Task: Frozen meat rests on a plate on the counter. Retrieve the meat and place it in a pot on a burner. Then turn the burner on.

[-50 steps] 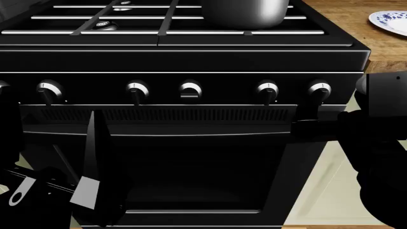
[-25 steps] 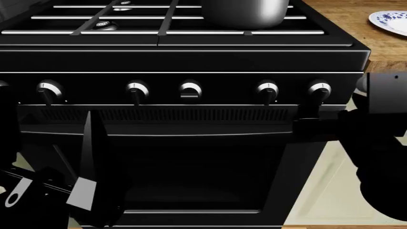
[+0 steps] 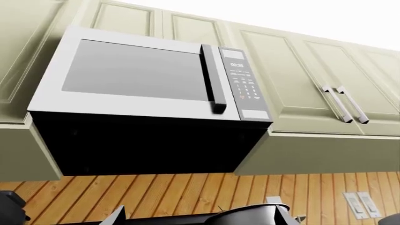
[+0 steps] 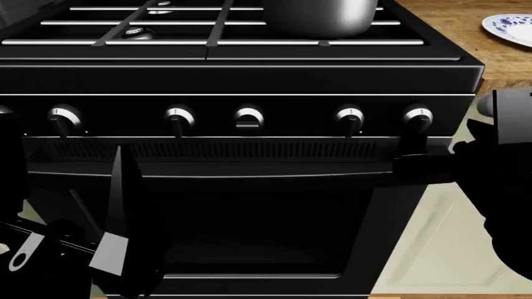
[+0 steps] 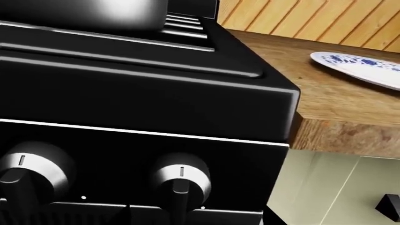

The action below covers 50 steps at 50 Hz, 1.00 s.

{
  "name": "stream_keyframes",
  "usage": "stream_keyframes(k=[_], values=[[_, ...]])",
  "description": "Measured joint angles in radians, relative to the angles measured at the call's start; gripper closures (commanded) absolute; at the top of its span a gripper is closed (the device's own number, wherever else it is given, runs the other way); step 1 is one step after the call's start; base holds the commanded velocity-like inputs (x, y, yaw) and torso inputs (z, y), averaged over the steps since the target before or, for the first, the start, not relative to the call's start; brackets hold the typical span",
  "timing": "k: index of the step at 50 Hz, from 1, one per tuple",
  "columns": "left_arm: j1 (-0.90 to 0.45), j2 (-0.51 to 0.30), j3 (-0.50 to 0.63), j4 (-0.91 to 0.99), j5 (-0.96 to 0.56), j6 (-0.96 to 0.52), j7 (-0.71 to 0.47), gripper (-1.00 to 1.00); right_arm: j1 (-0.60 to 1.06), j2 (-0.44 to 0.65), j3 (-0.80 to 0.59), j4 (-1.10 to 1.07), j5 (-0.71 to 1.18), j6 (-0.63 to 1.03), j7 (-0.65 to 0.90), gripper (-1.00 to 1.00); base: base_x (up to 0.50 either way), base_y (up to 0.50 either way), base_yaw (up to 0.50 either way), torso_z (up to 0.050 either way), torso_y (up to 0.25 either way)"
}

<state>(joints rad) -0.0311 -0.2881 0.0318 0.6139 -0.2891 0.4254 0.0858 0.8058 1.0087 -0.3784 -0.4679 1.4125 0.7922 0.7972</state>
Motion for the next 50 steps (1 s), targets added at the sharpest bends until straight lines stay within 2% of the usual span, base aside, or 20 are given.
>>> stream_keyframes(k=[50], values=[[-0.004, -0.016, 0.013, -0.013, 0.002, 0.009, -0.021, -1.0, 0.022, -0.066, -0.055, 0.082, -0.058, 0.01, -0.067, -1.0, 0.0, 0.0, 0.0, 0.0, 0.0]])
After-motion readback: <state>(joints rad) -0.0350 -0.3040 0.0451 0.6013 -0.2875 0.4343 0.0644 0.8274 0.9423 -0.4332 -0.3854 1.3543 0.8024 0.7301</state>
